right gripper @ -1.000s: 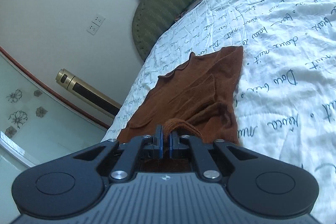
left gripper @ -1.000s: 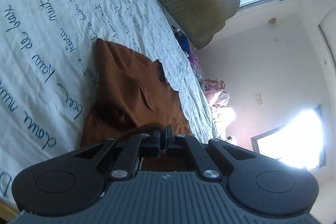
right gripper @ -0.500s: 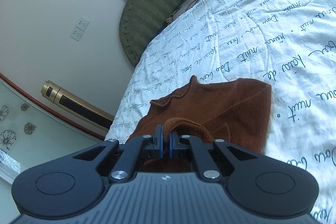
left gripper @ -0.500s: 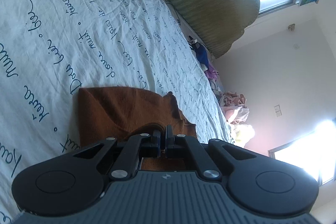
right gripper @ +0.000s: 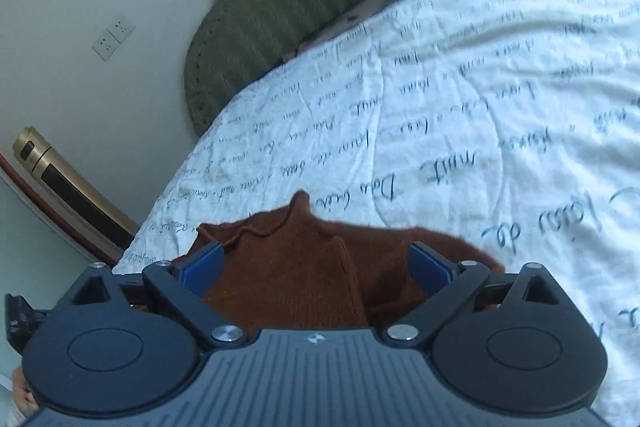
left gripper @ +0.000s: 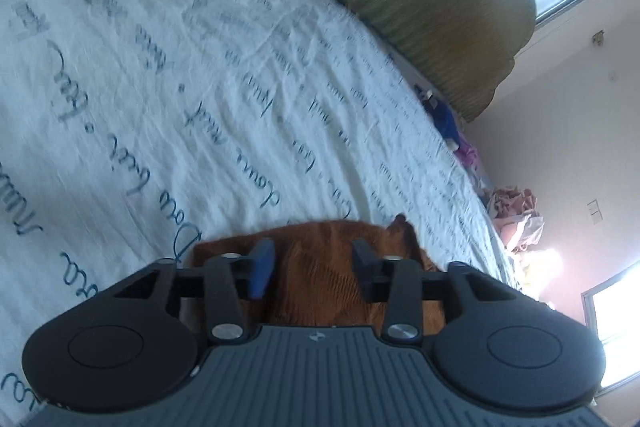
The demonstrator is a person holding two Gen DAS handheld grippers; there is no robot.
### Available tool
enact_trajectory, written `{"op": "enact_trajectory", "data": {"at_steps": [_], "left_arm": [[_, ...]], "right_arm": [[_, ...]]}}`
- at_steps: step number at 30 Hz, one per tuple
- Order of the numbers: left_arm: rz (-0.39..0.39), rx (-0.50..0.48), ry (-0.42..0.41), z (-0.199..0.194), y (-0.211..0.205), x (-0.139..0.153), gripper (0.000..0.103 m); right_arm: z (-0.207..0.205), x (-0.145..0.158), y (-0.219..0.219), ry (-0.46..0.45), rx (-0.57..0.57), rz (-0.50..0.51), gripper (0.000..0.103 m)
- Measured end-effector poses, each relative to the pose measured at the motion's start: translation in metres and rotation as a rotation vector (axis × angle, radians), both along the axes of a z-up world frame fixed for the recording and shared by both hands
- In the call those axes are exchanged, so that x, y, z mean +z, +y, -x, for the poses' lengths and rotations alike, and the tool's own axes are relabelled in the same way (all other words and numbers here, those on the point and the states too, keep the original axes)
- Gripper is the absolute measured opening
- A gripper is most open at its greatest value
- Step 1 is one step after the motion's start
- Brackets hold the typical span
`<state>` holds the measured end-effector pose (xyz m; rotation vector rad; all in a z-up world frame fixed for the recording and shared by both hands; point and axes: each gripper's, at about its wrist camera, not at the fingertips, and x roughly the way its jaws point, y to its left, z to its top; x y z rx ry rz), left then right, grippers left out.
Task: Fold small clothes
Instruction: 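Open both grippers and lift them off the folded brown sweater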
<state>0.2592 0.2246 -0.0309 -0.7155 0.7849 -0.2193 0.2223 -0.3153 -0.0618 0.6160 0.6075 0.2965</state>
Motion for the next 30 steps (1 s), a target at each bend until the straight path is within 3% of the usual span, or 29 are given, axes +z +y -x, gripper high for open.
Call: {"op": "enact_trajectory", "data": {"at_steps": [1,2,4,8,10,11,12,13,16,19,20,22,23,24,30], "left_arm": [[-0.031,0.006,-0.056,0.011,0.000,0.015,0.078],[-0.052,-0.006,-0.097,0.020,-0.001,0.026,0.085],[-0.070,-0.049,-0.142,0.035,-0.008,0.041,0.082],[-0.140,-0.139,-0.072,0.043,-0.034,0.039,0.080],[-0.173,-0.147,-0.022,0.030,-0.042,0.026,0.077],[-0.189,-0.152,-0.003,0.021,-0.044,0.018,0.076],[-0.208,-0.151,0.025,0.011,-0.046,0.009,0.076],[-0.233,-0.136,0.066,-0.001,-0.047,0.000,0.073],[-0.238,-0.125,0.139,-0.026,-0.046,-0.021,0.072],[-0.270,-0.123,0.146,-0.035,-0.047,-0.026,0.061],[-0.287,-0.121,0.149,-0.036,-0.048,-0.025,0.042],[-0.299,-0.120,0.167,-0.039,-0.048,-0.024,0.028],[-0.285,-0.127,0.167,-0.040,-0.047,-0.023,0.022],[-0.275,-0.128,0.170,-0.041,-0.046,-0.024,0.019],[-0.292,-0.125,0.144,-0.042,-0.052,-0.016,0.019]], "right_arm": [[0.007,0.005,0.000,-0.020,0.016,0.002,0.098],[0.017,0.012,0.001,-0.049,0.034,0.028,0.097],[0.035,0.023,0.010,-0.078,0.062,0.120,0.096],[0.054,0.030,0.033,-0.097,0.112,0.319,0.091],[0.043,0.025,0.031,-0.065,0.120,0.321,0.091],[0.035,0.021,0.027,-0.036,0.118,0.302,0.084],[0.025,0.016,0.022,-0.005,0.112,0.272,0.070],[0.015,0.013,0.018,0.020,0.110,0.245,0.065],[-0.008,0.003,0.008,0.071,0.094,0.197,0.061],[-0.026,-0.007,0.006,0.117,0.116,0.191,0.061],[-0.029,-0.009,0.008,0.126,0.109,0.221,0.061],[-0.035,-0.015,0.008,0.140,0.136,0.212,0.054],[-0.036,-0.016,0.009,0.143,0.151,0.204,0.019],[-0.037,-0.018,0.011,0.148,0.159,0.216,0.004],[-0.029,-0.010,0.018,0.089,0.129,0.281,0.002]]}}
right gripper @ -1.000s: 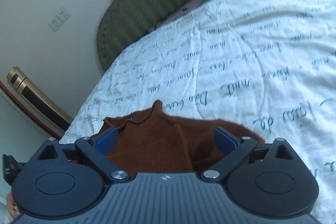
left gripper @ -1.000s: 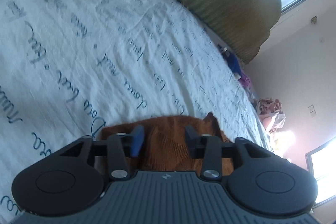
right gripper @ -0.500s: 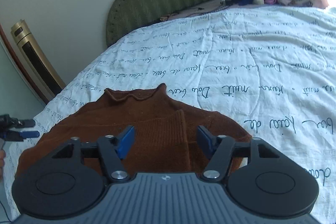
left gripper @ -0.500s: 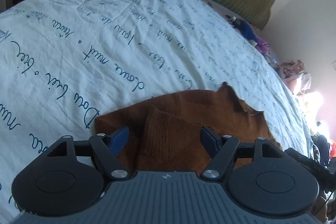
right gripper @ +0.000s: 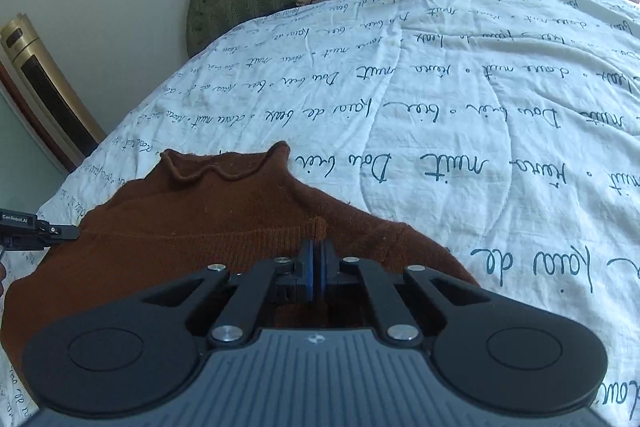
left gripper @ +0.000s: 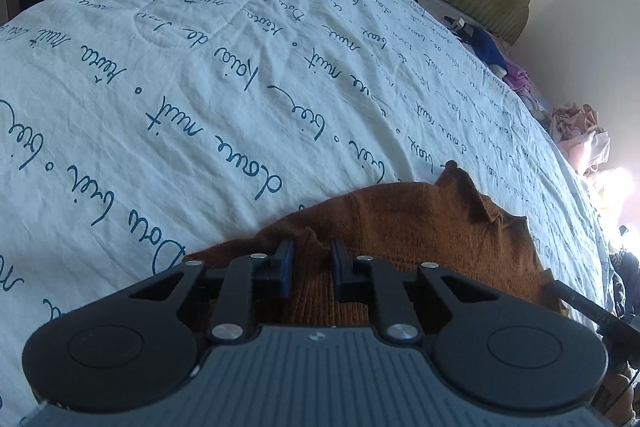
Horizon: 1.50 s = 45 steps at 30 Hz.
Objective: Fold small clothes
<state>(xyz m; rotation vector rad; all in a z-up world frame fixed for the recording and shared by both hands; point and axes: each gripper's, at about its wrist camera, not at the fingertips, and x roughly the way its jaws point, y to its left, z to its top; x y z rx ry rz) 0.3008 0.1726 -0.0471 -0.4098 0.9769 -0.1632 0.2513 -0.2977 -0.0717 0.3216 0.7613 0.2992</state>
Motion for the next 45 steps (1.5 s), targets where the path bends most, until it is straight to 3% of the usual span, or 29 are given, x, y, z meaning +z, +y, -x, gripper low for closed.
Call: {"op": "enact_trajectory", "data": {"at_steps": [5,8,10,12,13,14,18,22,25,28,32,35,39,43,45], "left_arm": [[-0.048,-0.007,-0.011,-0.005,-0.007,-0.004,0.019],[-0.052,-0.001,-0.005,-0.008,-0.007,-0.005,0.019],[-0.057,-0.016,-0.038,0.001,-0.006,0.010,0.024],[-0.084,-0.042,-0.105,0.021,-0.007,0.033,0.042],[-0.081,-0.062,-0.142,0.037,-0.008,0.044,0.062],[-0.057,-0.089,-0.174,0.052,-0.009,0.051,0.076],[-0.005,-0.185,-0.190,0.109,-0.034,0.048,0.074],[-0.091,-0.199,-0.147,0.132,-0.056,0.006,0.071],[-0.144,-0.182,-0.202,0.135,-0.052,-0.007,0.066],[-0.098,-0.132,-0.163,0.133,-0.041,0.000,0.061],[-0.099,-0.155,-0.245,0.138,-0.044,0.031,0.087],[-0.087,-0.179,-0.227,0.111,-0.047,0.034,0.088],[-0.146,-0.176,-0.087,0.072,-0.051,0.000,0.086],[-0.245,-0.186,-0.119,0.075,-0.057,-0.012,0.089],[-0.261,-0.180,-0.120,0.079,-0.059,-0.009,0.089]], "right_arm": [[0.001,0.010,-0.011,-0.018,-0.045,0.001,0.002],[-0.010,-0.005,-0.006,0.034,-0.089,0.113,0.000],[-0.012,-0.013,-0.010,0.053,-0.091,0.076,0.000],[-0.003,-0.004,-0.014,0.029,-0.134,0.066,0.001],[0.004,0.002,-0.017,0.016,-0.133,0.043,0.001],[0.015,0.011,-0.018,-0.005,-0.116,0.024,0.001],[0.070,0.029,0.006,-0.071,0.033,0.012,0.001],[0.114,0.013,0.048,-0.054,0.143,0.049,0.001],[0.129,-0.007,0.064,-0.048,0.135,0.166,0.000],[0.123,-0.012,0.046,-0.024,0.086,0.085,0.000],[0.135,0.007,0.052,-0.063,0.082,0.103,0.002],[0.146,0.016,0.067,-0.086,0.119,0.077,0.002],[0.155,0.019,0.103,-0.106,0.201,0.069,0.003],[0.150,-0.002,0.126,-0.074,0.197,0.193,0.003],[0.150,-0.009,0.119,-0.082,0.191,0.159,0.003]]}}
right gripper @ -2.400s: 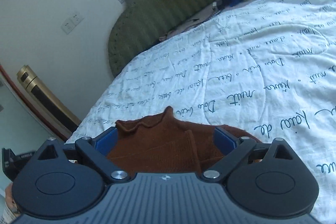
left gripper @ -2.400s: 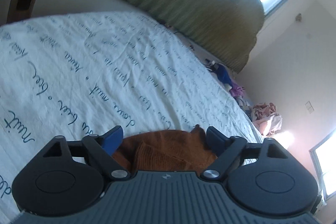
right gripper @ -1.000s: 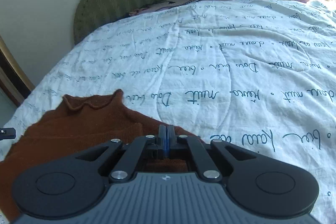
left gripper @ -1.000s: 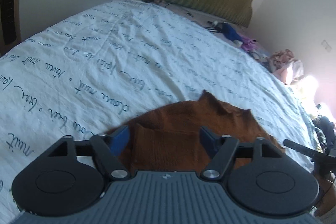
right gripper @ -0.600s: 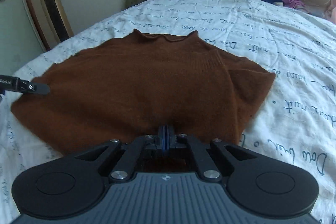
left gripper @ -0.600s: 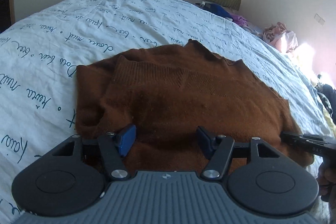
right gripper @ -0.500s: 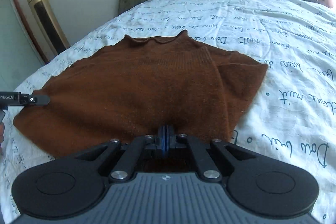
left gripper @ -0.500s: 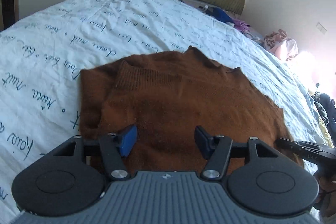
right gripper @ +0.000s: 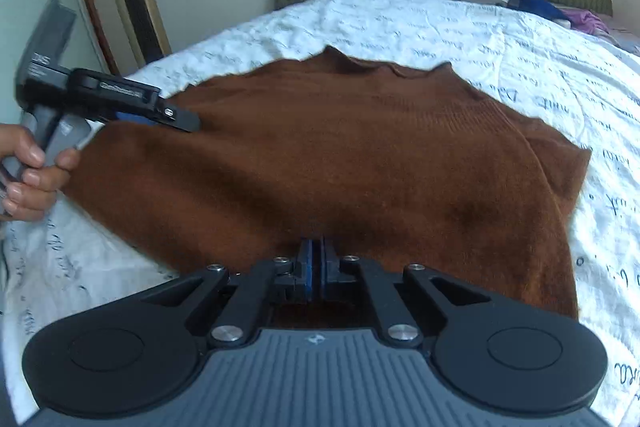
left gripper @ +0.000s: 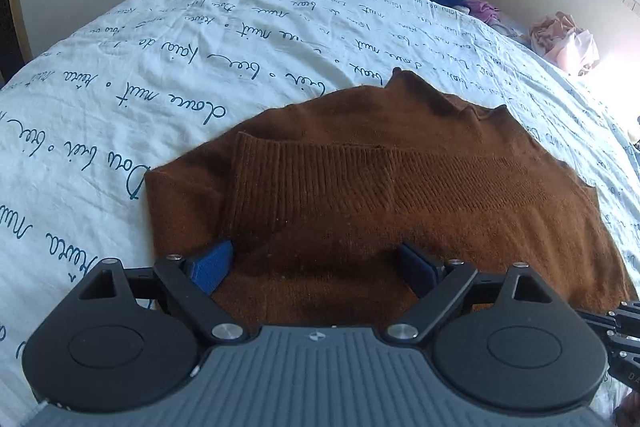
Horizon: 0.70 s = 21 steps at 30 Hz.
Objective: Fold small clothes
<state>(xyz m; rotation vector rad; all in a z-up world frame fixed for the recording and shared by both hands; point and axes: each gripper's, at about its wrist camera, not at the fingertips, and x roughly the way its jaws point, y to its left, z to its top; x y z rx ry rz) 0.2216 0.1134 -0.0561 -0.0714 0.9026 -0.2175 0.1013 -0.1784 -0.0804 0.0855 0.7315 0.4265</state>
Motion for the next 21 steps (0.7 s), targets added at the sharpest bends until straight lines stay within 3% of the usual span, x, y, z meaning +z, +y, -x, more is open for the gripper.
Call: {"op": "enact_trajectory", "data": {"at_steps": [2,7,11,14,18,19,20,21], "left_arm": [[0.001,0.008,-0.004,0.003,0.000,0.002,0.089],[-0.023,0.027,-0.005,0.003,-0.003,0.003,0.090],[-0.059,0.031,-0.019,0.005,-0.007,-0.001,0.094],[-0.069,0.037,-0.023,0.008,-0.008,-0.003,0.095],[-0.064,0.032,-0.023,0.009,-0.003,-0.003,0.096],[-0.060,0.032,-0.023,0.009,-0.002,-0.003,0.096],[-0.056,0.031,-0.022,0.009,-0.001,-0.002,0.096],[-0.056,0.029,-0.022,0.009,-0.001,-0.002,0.096]], "right_arm": [[0.001,0.004,-0.011,0.021,-0.017,-0.045,0.003],[0.011,0.017,-0.037,-0.018,-0.118,0.001,0.005],[0.007,0.003,-0.064,0.036,-0.172,-0.004,0.006],[0.012,-0.004,-0.078,0.034,-0.173,-0.068,0.006],[0.015,0.000,-0.076,0.045,-0.214,-0.086,0.007],[0.016,0.002,-0.071,0.044,-0.217,-0.072,0.010],[0.017,0.005,-0.065,0.039,-0.213,-0.055,0.021],[0.018,0.008,-0.058,0.026,-0.202,-0.043,0.045]]}}
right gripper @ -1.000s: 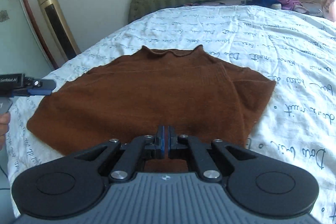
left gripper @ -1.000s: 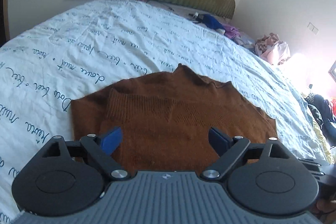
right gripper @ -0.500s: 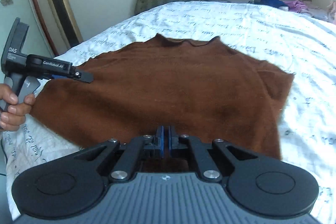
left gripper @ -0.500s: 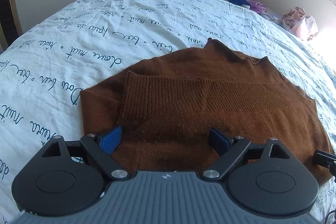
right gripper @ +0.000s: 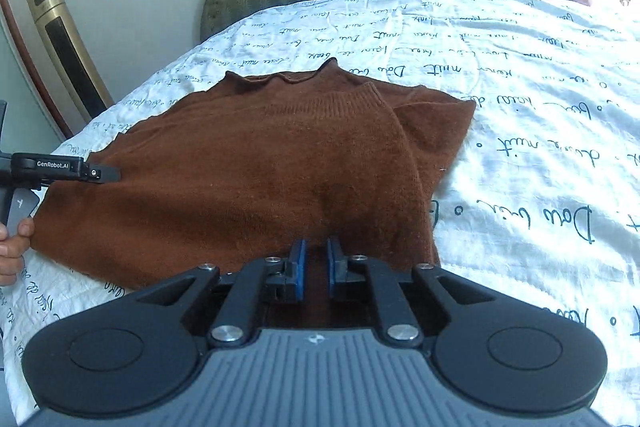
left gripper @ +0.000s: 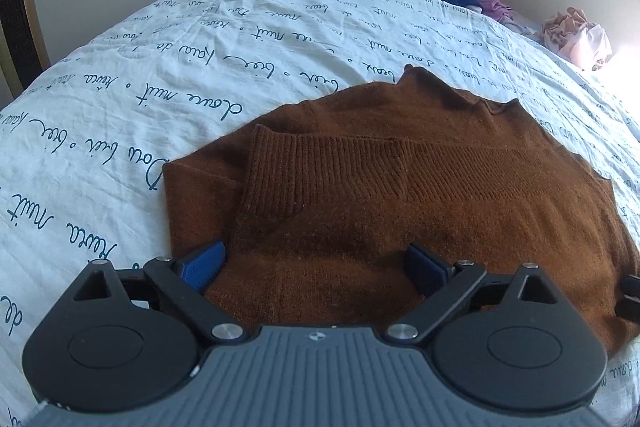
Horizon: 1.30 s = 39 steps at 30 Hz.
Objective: Fold small clothes
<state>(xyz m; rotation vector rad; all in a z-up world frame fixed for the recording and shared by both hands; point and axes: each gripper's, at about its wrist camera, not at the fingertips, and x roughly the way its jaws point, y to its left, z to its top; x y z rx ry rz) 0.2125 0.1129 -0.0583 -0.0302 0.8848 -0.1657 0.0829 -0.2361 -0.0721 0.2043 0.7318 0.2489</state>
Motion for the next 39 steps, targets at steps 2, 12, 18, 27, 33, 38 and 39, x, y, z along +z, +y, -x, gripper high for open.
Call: {"op": "enact_trajectory", "data": {"at_steps": [2,12,18,27,33,38,39], "left_arm": [[0.000,-0.004,-0.001,0.001,0.002,0.000,0.096],[0.014,-0.033,0.005,0.004,0.015,0.006,0.096],[0.163,-0.006,0.060,-0.013,0.074,0.018,0.103],[0.450,-0.103,0.237,-0.054,0.132,0.001,0.103],[0.582,-0.161,0.309,-0.079,0.120,-0.004,0.103],[0.601,-0.179,0.372,-0.099,0.105,-0.013,0.102],[0.608,-0.177,0.381,-0.103,0.102,-0.015,0.102]], "right_arm": [[0.005,0.008,0.015,-0.038,0.032,0.018,0.094],[0.012,0.032,0.105,-0.139,0.169,0.107,0.097],[0.028,0.035,0.140,-0.179,0.247,0.198,0.097],[0.050,0.033,0.246,-0.338,0.462,0.403,0.097],[0.053,0.022,0.303,-0.403,0.520,0.495,0.097],[0.042,0.012,0.326,-0.398,0.517,0.534,0.097],[0.039,0.010,0.330,-0.394,0.514,0.535,0.097]]}}
